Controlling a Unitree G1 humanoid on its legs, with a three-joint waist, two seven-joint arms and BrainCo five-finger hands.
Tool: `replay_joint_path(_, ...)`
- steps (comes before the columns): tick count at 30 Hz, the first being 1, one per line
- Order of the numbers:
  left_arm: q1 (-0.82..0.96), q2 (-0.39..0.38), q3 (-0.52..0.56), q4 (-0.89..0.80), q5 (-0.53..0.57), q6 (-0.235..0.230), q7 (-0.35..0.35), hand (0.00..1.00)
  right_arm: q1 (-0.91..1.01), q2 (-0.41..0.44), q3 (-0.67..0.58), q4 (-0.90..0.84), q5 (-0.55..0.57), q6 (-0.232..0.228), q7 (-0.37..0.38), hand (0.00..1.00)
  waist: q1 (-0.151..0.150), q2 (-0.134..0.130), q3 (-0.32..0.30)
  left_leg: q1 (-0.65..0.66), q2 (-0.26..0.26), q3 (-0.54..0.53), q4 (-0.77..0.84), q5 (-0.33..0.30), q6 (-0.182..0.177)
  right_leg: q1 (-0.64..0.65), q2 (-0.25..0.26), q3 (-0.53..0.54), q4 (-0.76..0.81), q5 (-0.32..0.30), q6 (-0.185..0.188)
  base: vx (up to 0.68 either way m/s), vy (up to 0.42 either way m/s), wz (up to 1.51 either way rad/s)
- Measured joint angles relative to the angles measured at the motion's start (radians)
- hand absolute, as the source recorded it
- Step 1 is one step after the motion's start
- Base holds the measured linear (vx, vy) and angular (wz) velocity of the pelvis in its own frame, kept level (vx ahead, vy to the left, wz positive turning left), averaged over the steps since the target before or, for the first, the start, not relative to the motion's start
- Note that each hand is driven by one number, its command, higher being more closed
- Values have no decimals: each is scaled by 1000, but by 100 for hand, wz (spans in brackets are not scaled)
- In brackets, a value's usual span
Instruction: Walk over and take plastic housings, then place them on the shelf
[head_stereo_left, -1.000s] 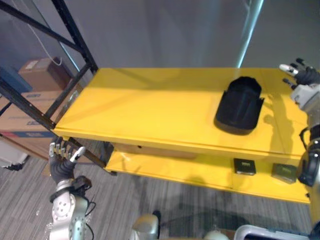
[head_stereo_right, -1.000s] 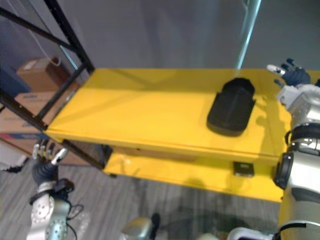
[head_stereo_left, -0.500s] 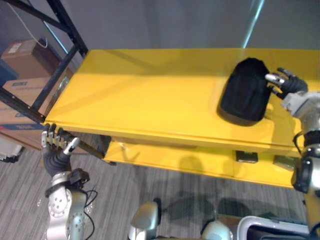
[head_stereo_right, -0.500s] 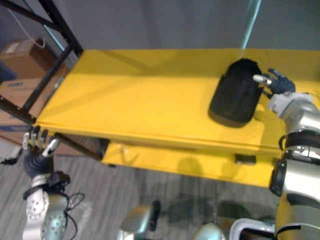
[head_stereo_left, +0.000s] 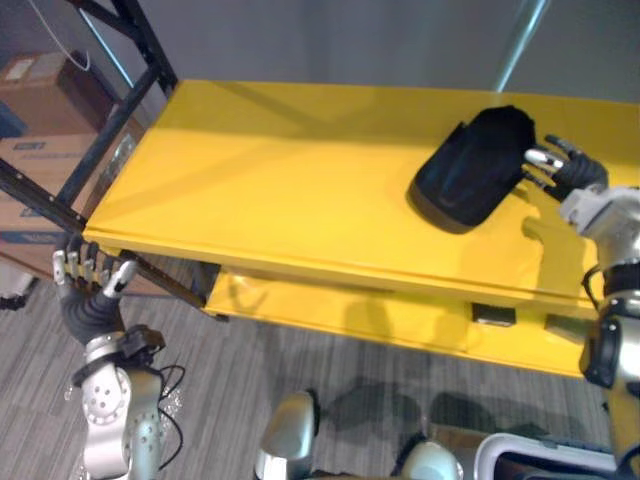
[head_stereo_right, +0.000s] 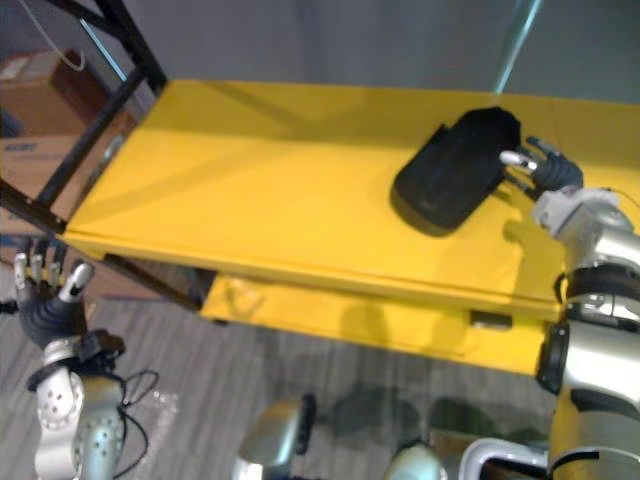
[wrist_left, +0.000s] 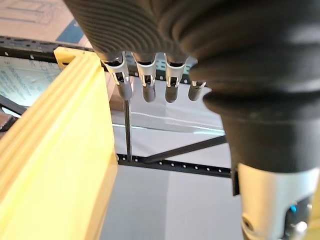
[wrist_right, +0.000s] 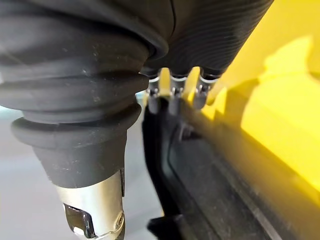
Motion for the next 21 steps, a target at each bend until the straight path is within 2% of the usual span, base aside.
replay_joint_path(3, -3, 0, 0, 0, 0, -2, 1, 0, 0, 19, 1, 0, 0, -46, -68, 0, 0, -1, 1, -7, -1, -4, 0, 0, 0, -3, 1, -6, -3, 0, 0, 1, -4, 5)
replay_joint_path(5, -6, 0, 0, 0, 0, -3, 1, 0, -1, 24, 6, -1, -3, -80, -159, 0, 3, -1, 1, -16, 0, -8, 0, 1, 0, -13, 2, -8, -1, 0, 0, 2, -6, 2)
replay_joint_path(7, 0, -1, -6, 0, 0, -14, 2, 0, -1, 28, 29, -55, -57, -187, -424, 0, 0, 3, 7, -18, 0, -7, -1, 1, -1, -20, 2, -3, -3, 0, 0, 18, -10, -5)
replay_joint_path(8, 4, -2, -8, 0, 0, -19, 3, 0, -1, 28, 31, -82, -76, -216, -473, 0, -2, 3, 9, -17, 0, -6, -1, 1, -1, -20, 2, -2, -4, 0, 0, 26, -4, -9)
replay_joint_path(10, 25, -5, -35, -2, 0, -39, 3, 0, 4, 28, 28, -247, -111, -336, -611, 0, -8, 4, 17, -11, 5, 10, -2, 1, -1, -20, 5, 5, -9, 0, 0, 21, -4, -10)
replay_joint_path(12, 37, -11, -51, -4, 0, -46, 0, 0, 30, 28, 25, -408, -118, -417, -642, 0, -15, 3, 18, -9, 7, 11, -4, 0, -1, -13, 10, 5, -22, 2, 2, 8, -2, -2)
replay_joint_path(13, 40, -15, -51, -5, 0, -47, -2, 0, 40, 29, 25, -453, -119, -435, -646, 0, -17, 3, 18, -9, 8, 11, -4, 0, -2, -12, 12, 5, -26, 4, 1, 0, 0, 0)
replay_joint_path(14, 44, -27, -50, -5, 1, -47, -5, 0, 73, 40, 26, -568, -121, -476, -648, 0, -26, 3, 18, -7, 13, 10, -6, -1, -2, 1, 23, 2, -50, 15, -1, 0, 0, 0)
replay_joint_path(18, 46, -53, -49, -5, 8, -51, -13, 0, 192, 138, 24, -802, -162, -489, -637, 0, -33, -5, 20, 26, 15, 10, -36, -1, -2, 47, 41, -1, -113, 42, 0, 9, 5, -2)
replay_joint_path(20, 48, -73, -45, -5, 17, -55, -27, 0, 275, 257, 42, -950, -160, -457, -602, 0, -34, -9, 18, 28, 14, 11, -44, -1, -2, 58, 48, -3, -143, 57, 3, 0, 0, 0)
replay_joint_path(21, 50, -84, -43, -6, 21, -55, -30, 0, 290, 286, 61, -970, -160, -437, -588, 0, -35, -10, 17, 29, 14, 12, -46, -1, -2, 59, 50, -3, -149, 59, 4, -2, 32, -4)
